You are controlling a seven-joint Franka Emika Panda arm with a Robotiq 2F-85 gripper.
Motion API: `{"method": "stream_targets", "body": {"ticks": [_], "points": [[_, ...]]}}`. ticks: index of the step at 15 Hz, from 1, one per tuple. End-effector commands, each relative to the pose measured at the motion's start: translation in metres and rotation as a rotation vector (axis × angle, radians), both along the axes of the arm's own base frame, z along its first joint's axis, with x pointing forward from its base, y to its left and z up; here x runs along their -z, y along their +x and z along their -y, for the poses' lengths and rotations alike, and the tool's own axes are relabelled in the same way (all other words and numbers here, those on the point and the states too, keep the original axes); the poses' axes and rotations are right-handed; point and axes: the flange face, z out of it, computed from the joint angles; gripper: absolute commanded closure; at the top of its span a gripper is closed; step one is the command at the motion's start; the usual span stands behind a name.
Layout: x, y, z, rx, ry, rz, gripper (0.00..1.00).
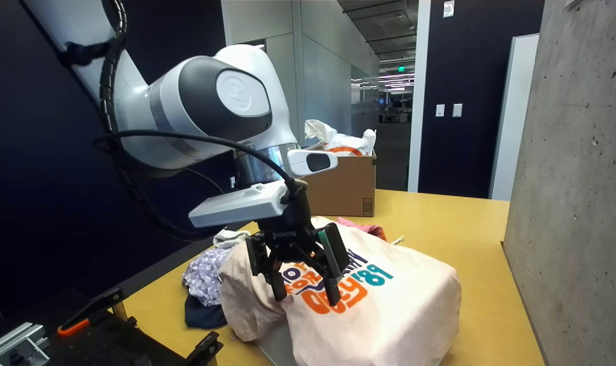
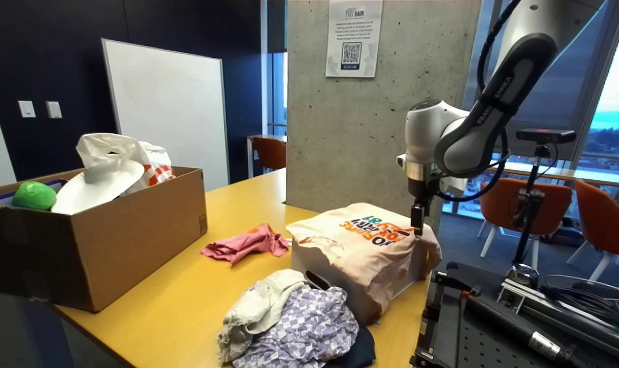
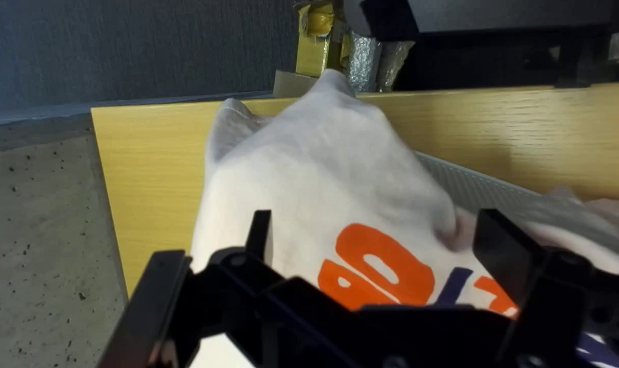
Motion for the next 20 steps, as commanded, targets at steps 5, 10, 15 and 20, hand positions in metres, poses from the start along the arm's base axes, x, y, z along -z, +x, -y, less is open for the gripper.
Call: {"method": "stream_targets", "body": {"ticks": [5, 10, 15, 20], "points": [[-0.007, 0.005, 0.02, 0.008, -0.04, 0.056, 0.0], [0.027, 0.026, 0.023, -0.019, -0.035, 0.046, 0.0], [0.044, 0.027, 0.019, -0.029, -0.03, 0.023, 0.0], [0.034, 0.008, 0.017, 0.002, -0.01, 0.014, 0.0]]}}
